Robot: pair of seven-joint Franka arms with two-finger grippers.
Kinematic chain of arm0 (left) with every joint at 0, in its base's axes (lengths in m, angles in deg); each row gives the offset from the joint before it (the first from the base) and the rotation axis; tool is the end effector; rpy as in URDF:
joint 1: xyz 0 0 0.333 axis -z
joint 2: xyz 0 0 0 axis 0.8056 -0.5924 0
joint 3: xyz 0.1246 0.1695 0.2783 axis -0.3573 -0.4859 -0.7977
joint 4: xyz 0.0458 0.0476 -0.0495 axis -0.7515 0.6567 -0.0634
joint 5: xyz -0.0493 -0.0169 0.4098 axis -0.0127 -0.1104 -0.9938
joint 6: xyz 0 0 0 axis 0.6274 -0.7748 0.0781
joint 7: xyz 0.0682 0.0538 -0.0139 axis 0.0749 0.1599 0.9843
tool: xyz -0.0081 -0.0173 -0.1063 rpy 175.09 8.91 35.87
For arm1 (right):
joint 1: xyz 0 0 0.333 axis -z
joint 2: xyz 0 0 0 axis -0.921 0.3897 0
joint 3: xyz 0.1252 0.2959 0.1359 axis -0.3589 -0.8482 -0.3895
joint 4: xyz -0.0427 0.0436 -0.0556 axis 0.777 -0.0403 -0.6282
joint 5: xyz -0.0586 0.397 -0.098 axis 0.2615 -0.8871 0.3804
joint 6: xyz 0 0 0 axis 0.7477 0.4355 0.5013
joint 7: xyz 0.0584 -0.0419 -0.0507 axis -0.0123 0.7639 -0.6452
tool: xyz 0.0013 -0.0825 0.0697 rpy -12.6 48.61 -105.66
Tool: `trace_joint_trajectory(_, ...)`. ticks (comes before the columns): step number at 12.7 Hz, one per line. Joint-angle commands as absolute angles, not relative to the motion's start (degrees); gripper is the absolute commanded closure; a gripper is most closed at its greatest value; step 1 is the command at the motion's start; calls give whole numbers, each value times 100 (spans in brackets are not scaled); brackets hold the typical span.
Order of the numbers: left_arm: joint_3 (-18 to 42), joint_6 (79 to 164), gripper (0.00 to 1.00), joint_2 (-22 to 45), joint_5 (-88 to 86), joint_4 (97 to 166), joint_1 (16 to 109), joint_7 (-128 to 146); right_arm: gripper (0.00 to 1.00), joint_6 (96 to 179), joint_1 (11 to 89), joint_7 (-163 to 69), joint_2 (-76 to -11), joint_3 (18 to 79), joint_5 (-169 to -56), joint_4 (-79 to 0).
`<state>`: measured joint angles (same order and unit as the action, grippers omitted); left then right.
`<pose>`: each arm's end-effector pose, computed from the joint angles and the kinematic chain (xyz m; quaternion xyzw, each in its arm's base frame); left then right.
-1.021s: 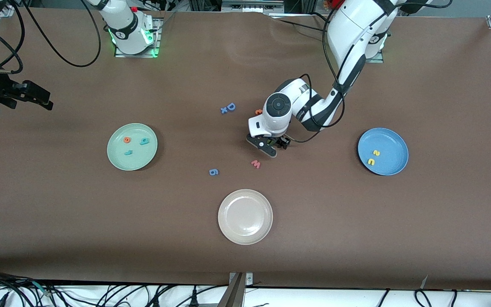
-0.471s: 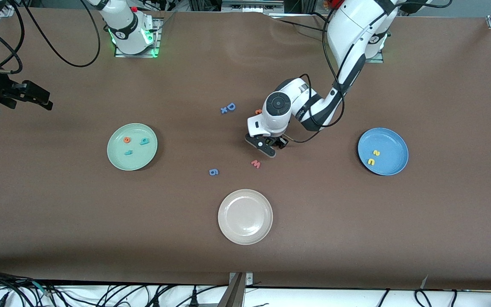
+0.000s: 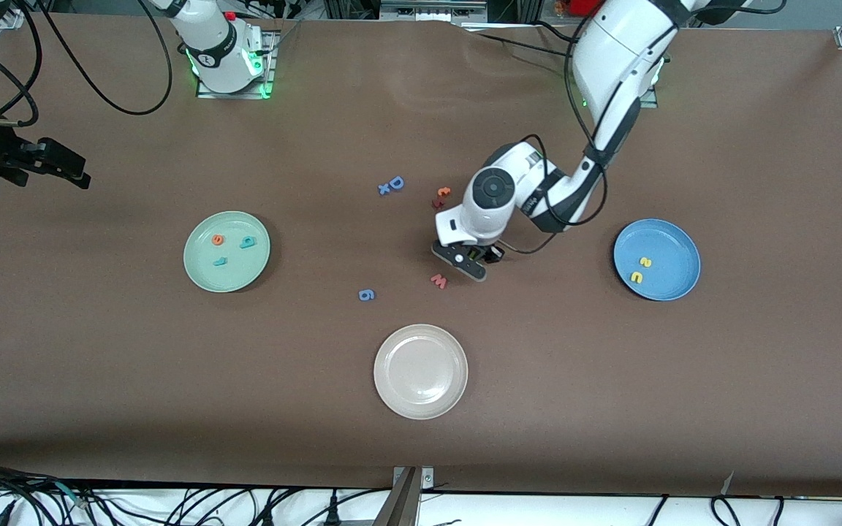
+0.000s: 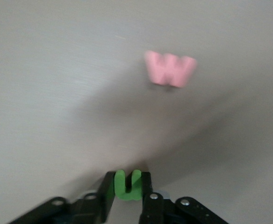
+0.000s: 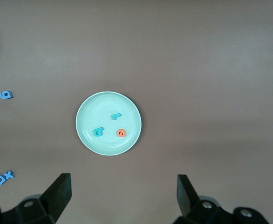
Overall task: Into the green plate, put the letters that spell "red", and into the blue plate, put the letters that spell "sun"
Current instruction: 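Lower the left gripper and grasp the green u, then carry the green u to the blue plate and open the left gripper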
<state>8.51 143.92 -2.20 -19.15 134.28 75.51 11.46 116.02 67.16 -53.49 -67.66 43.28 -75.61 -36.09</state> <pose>0.5605 -0.3947 0.1842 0.9624 -0.2701 -0.0186 0.0226 0.5754 -0.0037 0.6215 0.9998 -0.0172 -0.0081 0.0001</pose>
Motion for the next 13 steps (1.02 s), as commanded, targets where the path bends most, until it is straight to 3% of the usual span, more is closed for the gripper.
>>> trace_joint_trajectory(1,978,14128,83,8,-2050,13452,6872,487,0,11583,6768,-5338,-6725,4309,-7667,-3509)
trace_joint_trajectory(8,1172,12265,81,764,-2050,13452,5422,-559,0,11583,6759,-5356,-6725,4309,-7667,-3509)
trace_joint_trajectory(13,1172,11929,79,853,-2050,13601,4393,-1544,0,11583,6751,-5356,-6725,4300,-7667,-3509)
